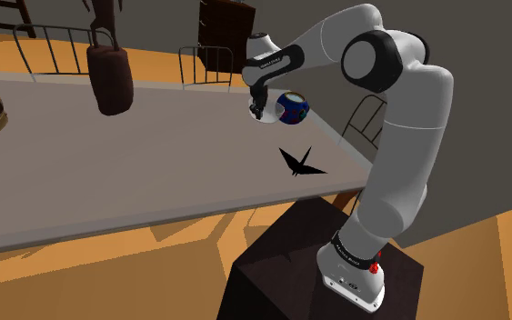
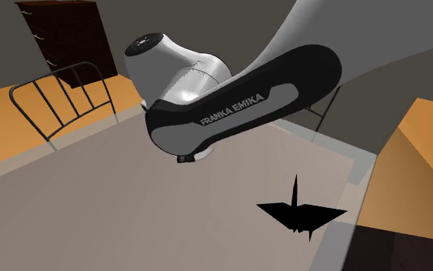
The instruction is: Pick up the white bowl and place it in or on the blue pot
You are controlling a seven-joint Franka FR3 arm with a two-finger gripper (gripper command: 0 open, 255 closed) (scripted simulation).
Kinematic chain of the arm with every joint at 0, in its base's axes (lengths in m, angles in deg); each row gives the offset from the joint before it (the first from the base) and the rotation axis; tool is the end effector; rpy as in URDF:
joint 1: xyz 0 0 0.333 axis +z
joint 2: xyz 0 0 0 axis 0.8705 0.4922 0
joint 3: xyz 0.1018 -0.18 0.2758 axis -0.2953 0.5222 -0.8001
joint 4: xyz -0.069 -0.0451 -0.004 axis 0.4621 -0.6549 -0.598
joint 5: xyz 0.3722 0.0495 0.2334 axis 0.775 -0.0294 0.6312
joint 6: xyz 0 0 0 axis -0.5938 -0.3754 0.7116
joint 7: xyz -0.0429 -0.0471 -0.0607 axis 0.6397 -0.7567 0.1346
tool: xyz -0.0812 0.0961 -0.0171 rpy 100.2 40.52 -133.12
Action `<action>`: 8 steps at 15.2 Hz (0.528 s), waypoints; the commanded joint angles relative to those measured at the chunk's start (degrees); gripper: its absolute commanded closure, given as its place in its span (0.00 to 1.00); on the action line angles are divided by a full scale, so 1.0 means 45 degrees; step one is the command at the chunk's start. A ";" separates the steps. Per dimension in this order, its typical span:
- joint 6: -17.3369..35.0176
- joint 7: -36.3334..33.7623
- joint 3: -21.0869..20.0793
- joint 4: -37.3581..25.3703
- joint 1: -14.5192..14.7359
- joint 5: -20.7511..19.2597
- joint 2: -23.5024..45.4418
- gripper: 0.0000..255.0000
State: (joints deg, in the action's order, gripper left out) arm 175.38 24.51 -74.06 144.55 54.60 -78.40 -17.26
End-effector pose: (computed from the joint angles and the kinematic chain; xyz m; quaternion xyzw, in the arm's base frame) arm 0.6589 -0.2125 0.3448 0.9829 0.1127 -0.0486 0.1376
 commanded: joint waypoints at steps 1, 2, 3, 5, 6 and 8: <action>-0.0265 0.0069 0.0000 -0.0134 0.0009 0.0013 -0.0142 1.00; -0.0408 0.0105 0.0000 -0.0211 0.0014 0.0021 -0.0212 1.00; -0.0551 0.0141 -0.0001 -0.0291 0.0019 0.0029 -0.0279 1.00; -0.0839 0.0213 -0.0003 -0.0460 0.0028 0.0045 -0.0406 1.00; -0.0985 0.0250 -0.0003 -0.0549 0.0033 0.0053 -0.0467 1.00; -0.1277 0.0323 -0.0005 -0.0737 0.0042 0.0069 -0.0580 1.00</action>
State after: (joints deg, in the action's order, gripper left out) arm 170.23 25.81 -74.09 141.51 54.77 -78.09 -19.52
